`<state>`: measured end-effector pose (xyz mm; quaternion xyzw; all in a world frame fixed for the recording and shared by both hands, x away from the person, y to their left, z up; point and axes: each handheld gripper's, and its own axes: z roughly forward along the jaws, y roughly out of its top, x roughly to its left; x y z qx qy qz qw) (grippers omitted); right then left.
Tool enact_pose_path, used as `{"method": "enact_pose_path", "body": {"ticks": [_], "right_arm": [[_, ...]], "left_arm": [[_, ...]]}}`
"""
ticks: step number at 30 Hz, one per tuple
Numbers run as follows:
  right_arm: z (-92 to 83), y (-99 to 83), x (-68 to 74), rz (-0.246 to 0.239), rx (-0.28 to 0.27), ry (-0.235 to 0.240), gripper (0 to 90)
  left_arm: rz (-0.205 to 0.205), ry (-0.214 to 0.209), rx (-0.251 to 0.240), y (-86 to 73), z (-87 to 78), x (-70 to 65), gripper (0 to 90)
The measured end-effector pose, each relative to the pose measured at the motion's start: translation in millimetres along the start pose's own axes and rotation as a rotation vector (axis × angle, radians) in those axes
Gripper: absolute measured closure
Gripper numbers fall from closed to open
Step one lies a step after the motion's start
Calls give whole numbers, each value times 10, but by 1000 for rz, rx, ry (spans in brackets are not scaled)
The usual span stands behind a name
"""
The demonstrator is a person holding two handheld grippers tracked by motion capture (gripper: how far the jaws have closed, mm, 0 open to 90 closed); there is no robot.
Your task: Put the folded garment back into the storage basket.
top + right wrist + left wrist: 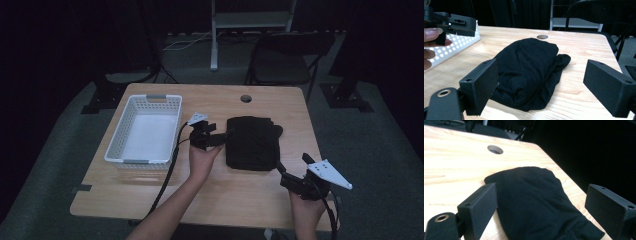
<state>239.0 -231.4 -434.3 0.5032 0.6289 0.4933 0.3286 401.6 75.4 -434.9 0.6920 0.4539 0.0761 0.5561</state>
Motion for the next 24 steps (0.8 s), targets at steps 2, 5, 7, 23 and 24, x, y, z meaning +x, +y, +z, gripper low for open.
{"method": "enact_pose_path", "body": {"ticks": [2, 5, 7, 23, 24], "right_arm": [[23, 0, 2, 3, 9, 4, 119], [45, -1, 2, 5, 15, 3, 119], [71, -3, 0, 10, 24, 2, 120], [350, -41, -34, 46, 136, -4, 121], [374, -45, -40, 51, 147, -3, 120]], "left_arm": [[-15, -4, 8, 11, 31, 22, 113], [-24, -4, 17, 26, 74, 42, 114], [-39, -8, 27, 24, 110, 54, 114], [-119, -14, 61, 6, 306, 123, 114], [-126, -13, 67, 0, 325, 126, 114]]}}
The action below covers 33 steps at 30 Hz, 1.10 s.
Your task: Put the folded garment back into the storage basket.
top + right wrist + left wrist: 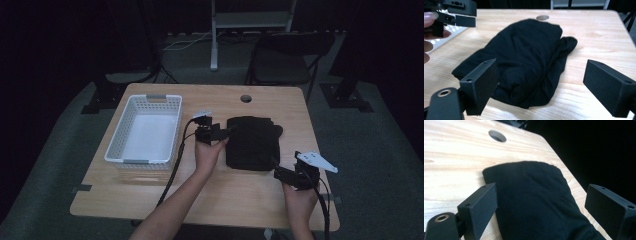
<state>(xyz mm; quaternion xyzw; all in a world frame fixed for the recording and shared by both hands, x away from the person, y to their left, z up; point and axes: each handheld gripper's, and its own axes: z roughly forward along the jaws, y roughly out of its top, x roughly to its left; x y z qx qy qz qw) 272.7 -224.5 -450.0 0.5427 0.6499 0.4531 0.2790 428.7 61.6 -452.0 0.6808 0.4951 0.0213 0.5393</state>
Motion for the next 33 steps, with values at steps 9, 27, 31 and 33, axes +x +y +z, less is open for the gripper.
{"method": "enact_pose_path", "body": {"ticks": [9, 27, 31, 33], "right_arm": [[183, -45, -67, 21, 72, 13, 120], [542, -135, -140, 154, 165, 45, 120], [563, -146, -157, 163, 178, 53, 119], [571, -153, -173, 162, 188, 50, 119]], "left_arm": [[-20, -7, 26, 19, 149, 24, 114], [-81, -5, 79, -68, 372, 177, 114], [-83, -8, 83, -58, 376, 192, 114], [-96, -20, 83, -46, 376, 202, 114]]}}
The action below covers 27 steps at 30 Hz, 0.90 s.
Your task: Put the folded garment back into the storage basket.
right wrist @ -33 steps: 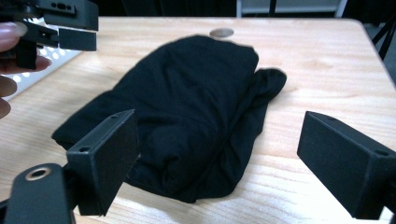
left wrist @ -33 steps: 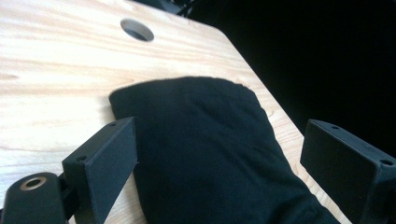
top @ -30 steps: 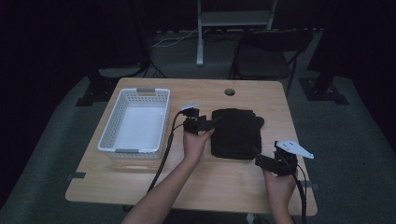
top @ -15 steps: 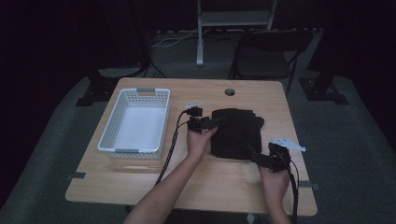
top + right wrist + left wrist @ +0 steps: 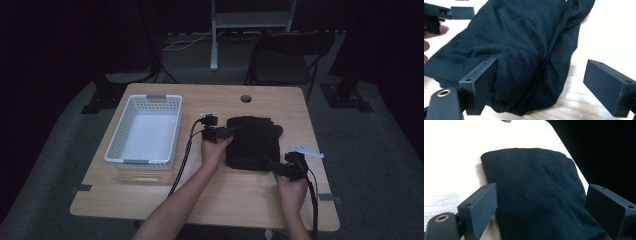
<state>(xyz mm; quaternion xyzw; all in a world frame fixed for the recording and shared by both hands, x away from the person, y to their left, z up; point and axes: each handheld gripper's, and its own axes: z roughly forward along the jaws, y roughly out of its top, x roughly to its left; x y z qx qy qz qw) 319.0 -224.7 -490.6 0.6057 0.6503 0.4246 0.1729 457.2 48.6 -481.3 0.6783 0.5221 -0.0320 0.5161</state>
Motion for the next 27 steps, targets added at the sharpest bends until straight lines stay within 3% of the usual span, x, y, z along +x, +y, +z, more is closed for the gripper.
{"method": "enact_pose_path", "body": {"ticks": [3, 8, 16, 20, 27], "right_arm": [[11, 0, -6, 9, 1, 6, 119], [37, -5, -5, 19, 7, 6, 119], [76, 5, -7, 36, 41, 26, 119], [107, 16, 7, 35, 63, 25, 119], [161, 37, 53, 24, 82, 21, 120]], "left_arm": [[9, 8, -1, 21, 4, 2, 114], [-19, 21, 0, 31, 62, 62, 114], [-81, -31, 33, -34, 225, 131, 115], [-101, -71, 16, -51, 254, 158, 115], [-84, -54, 7, -52, 262, 149, 115]]}}
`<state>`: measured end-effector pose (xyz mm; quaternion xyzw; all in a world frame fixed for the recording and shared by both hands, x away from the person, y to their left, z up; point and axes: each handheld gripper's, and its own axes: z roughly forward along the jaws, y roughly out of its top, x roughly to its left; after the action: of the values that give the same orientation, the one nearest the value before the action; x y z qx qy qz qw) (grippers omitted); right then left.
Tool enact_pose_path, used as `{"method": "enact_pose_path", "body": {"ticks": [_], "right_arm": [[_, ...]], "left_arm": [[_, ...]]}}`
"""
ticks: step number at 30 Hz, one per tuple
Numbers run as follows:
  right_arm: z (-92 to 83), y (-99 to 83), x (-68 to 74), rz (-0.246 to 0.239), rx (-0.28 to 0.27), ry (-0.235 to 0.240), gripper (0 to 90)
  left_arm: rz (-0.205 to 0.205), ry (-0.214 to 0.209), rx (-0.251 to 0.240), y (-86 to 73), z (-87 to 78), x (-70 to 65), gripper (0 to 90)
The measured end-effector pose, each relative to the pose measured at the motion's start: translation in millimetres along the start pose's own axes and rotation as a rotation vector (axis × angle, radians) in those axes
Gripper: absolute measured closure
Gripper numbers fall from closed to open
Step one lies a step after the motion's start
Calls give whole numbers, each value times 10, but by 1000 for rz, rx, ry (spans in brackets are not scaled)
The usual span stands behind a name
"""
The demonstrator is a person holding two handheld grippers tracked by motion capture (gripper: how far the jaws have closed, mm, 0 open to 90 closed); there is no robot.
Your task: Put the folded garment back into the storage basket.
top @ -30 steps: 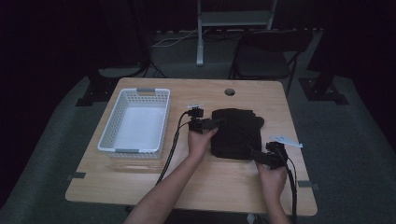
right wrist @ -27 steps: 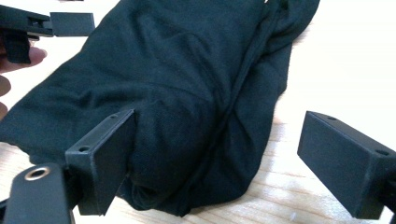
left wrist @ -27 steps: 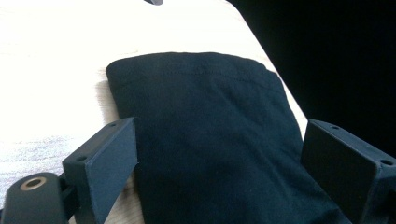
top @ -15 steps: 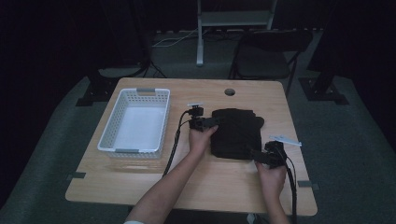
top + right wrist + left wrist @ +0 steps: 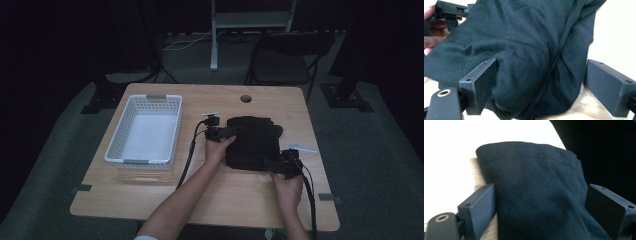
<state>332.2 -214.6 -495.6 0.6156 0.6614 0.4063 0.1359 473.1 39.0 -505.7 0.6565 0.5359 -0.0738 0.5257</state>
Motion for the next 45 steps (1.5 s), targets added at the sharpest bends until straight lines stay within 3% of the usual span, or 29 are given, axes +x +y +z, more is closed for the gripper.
{"method": "enact_pose_path", "body": {"ticks": [3, 7, 10, 13, 16, 20, 22, 24, 27, 30, 33, 41, 45], "right_arm": [[29, -3, 37, -19, -2, 31, 152], [42, -7, 58, -46, -3, 16, 164], [48, -11, 68, -58, 0, 44, 237], [50, -6, 58, -63, 5, 67, 301], [56, -6, 64, -81, 12, 84, 381], [73, -5, 71, -90, 11, 98, 444], [78, -2, 60, -84, 10, 105, 477], [82, 4, 39, -69, 10, 116, 520], [85, 7, 27, -53, 8, 116, 554], [74, -12, 99, -101, -14, 68, 609], [66, -19, 126, -100, -30, 51, 663], [8, -27, 109, -40, -72, 85, 692], [-55, 0, 150, -46, -98, 90, 699]], "left_arm": [[24, -1, -4, -19, 22, -18, 115], [119, 48, 9, -48, 44, -85, 115], [184, 90, 25, -65, 72, -147, 116], [237, 90, 60, -73, 97, -190, 122], [280, 109, 89, -85, 97, -223, 251], [250, 82, 88, -109, 101, -204, 431], [240, 71, 95, -107, 101, -194, 471], [203, 51, 101, -104, 100, -177, 510], [194, 44, 109, -93, 95, -167, 534], [212, 56, 112, -92, 85, -190, 539], [219, 54, 116, -77, 57, -210, 574], [241, 16, 113, -31, -33, -266, 617], [260, 16, 111, -19, -69, -309, 629]]}}
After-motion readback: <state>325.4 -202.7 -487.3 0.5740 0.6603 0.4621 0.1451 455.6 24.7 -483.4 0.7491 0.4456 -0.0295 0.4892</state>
